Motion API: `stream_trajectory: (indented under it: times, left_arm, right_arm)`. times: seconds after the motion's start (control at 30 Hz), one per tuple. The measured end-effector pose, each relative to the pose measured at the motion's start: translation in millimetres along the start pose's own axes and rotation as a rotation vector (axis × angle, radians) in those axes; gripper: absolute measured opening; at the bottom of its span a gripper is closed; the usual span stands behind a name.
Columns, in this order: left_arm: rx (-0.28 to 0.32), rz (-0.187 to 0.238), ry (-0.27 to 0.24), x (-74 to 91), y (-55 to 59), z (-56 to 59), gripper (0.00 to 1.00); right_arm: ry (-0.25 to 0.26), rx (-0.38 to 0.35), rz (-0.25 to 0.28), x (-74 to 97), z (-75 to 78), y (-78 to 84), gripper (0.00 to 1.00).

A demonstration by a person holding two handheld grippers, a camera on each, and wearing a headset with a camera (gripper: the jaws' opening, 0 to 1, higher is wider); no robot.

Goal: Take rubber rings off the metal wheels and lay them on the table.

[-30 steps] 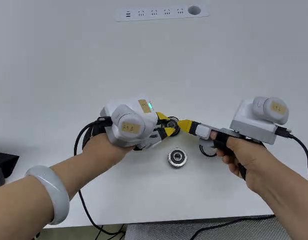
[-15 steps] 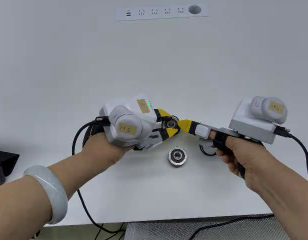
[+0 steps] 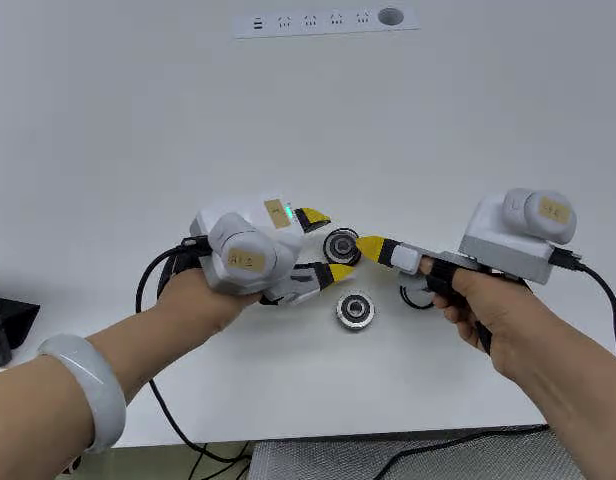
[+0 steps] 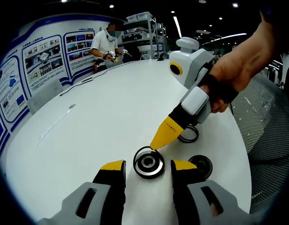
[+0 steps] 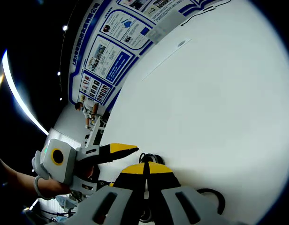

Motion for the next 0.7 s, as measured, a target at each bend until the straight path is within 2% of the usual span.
stream_trajectory:
  times: [0.47,0.7]
  left_arm:
    - [0.025,-0.005,-0.026,8.0,8.7,-0.6,0.49]
    - [0.040,-0.010,-0.039,11.3,11.3,-0.3,0.55]
  right_arm:
    - [-0.022,-0.010,0.015,6.8,-8.8,-1.8,0.02]
    - [-0.032,-0.021,0.031,16.2,-12.8,-3.7,0.02]
Point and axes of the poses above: the centre of the closed fingertips' face, and the gripper's own axes: x roughly backward along the fingers, z roughly to its right, y roughly out of its underside, the point moved 8 cm from there along x, roughly backward along the fingers, and after that the axes turned 14 degrees about z, right-handed, at the moved point
